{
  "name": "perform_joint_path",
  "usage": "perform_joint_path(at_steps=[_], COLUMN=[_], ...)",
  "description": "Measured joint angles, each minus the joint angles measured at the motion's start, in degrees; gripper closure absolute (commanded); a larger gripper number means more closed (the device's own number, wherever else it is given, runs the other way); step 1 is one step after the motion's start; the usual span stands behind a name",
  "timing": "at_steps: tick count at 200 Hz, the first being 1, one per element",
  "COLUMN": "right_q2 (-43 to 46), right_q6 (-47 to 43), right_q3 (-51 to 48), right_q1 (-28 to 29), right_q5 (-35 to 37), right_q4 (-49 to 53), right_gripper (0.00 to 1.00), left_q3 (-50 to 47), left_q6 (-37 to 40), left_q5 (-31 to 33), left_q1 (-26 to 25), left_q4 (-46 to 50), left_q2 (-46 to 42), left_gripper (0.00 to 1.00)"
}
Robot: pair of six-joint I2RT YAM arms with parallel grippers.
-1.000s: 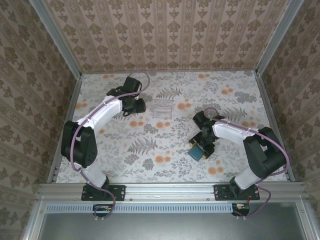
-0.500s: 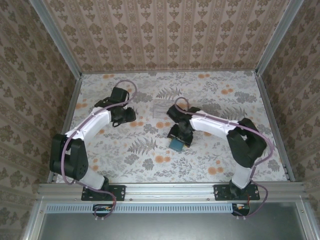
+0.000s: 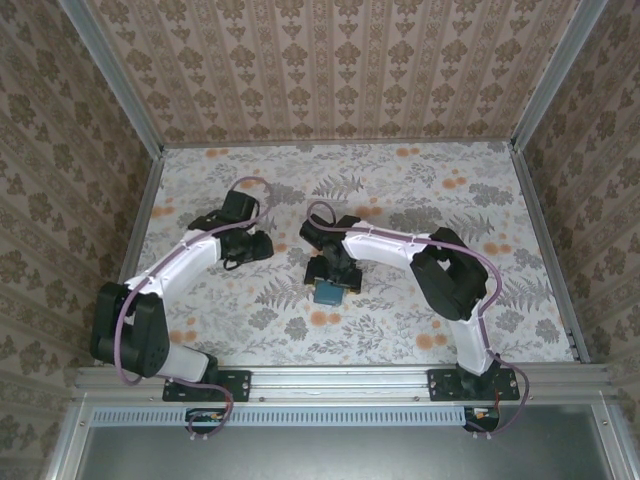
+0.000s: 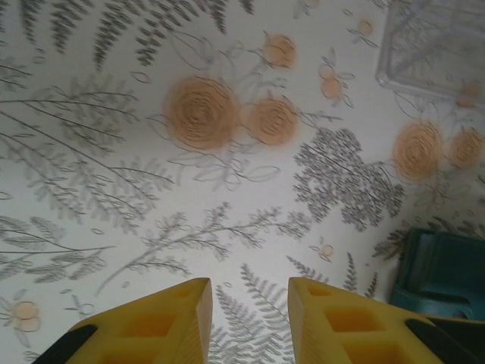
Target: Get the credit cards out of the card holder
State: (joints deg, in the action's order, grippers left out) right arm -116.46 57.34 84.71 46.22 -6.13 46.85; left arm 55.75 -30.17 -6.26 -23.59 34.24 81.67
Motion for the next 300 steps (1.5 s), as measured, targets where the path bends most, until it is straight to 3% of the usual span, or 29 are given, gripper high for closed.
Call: perform_joint_path(at_steps=[46,87,118,156,222,300], right_q2=[9.94,20.57,22.69,22.77,22.43,21.86], right_q6=[-1.33,-2.38,-4.96,-8.00,-9.68,-9.66], right_q3=[-6.69,-20.33,-27.65,-29.81,-30.18,-30.82], right_q1=[-2.12,-9.84,-15.28,-17.55,-18.71,-18.75], right_q5=[-0.42,-5.38,-11.10,-17.42,-22.62,-23.10], right_q4=[-2.12,-9.01,-13.99,-18.47,-22.56,-23.56], right_gripper=[0.11,0.16,0.19,0.22,0.26,0.26], left_q3=[2.58,7.32,11.72,16.70,18.32,18.49], left_q6=[-3.32,-7.28,-9.84,-11.37,-11.39,-10.51], left_q5=[0.04,0.24,0.48,0.68,0.55,-1.77], left_q1=[-7.19,-13.75,-18.82,-23.69,-24.70,-24.70], left_q4=[0.15,0.02,0.98,3.13,7.45,7.39], left_q2=[2.71,9.86,15.52,21.22,25.18,25.77], left_gripper=[0.67,0.68,0.68,0.68,0.66,0.64])
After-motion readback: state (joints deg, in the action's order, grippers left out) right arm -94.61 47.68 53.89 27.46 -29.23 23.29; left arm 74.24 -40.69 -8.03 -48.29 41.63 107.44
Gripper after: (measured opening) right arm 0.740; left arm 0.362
